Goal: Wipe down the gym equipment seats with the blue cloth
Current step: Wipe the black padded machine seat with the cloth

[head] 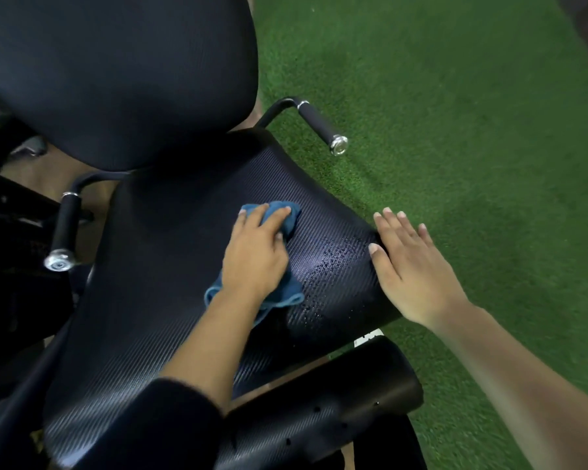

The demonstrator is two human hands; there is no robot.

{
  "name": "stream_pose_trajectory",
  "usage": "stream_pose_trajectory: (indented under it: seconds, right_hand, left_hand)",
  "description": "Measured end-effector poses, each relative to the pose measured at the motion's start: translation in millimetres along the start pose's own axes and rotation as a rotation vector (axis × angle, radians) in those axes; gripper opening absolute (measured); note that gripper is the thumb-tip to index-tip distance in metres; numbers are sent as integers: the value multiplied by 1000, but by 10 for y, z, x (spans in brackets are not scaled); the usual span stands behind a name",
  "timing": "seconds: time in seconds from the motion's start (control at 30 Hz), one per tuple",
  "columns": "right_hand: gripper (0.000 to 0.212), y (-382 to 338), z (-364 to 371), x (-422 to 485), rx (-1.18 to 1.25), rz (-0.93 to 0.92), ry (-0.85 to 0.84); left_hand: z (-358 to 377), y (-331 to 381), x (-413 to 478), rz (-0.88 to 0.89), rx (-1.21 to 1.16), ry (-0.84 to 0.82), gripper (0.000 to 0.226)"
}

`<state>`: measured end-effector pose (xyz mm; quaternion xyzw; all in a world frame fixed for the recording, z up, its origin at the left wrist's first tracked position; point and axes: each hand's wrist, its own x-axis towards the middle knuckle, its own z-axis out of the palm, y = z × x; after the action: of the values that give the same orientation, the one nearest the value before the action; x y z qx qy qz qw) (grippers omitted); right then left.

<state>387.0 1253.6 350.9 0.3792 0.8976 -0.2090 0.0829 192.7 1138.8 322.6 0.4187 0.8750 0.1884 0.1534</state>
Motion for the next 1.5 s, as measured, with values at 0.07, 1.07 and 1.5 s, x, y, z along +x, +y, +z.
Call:
stream_pose_trajectory:
  seconds: [0.07,1.07,1.5]
  right_hand:
    - [59,7,-2,20,5,5,0]
    - [59,-313,57,839,200,-50,-156]
    - [38,-262,-58,1199,236,48,-228]
  left_hand:
    - [103,204,104,2,12,1,44]
    - [121,-12,732,267,-75,-53,41]
    - [286,-161,2342,421,157,-244,54]
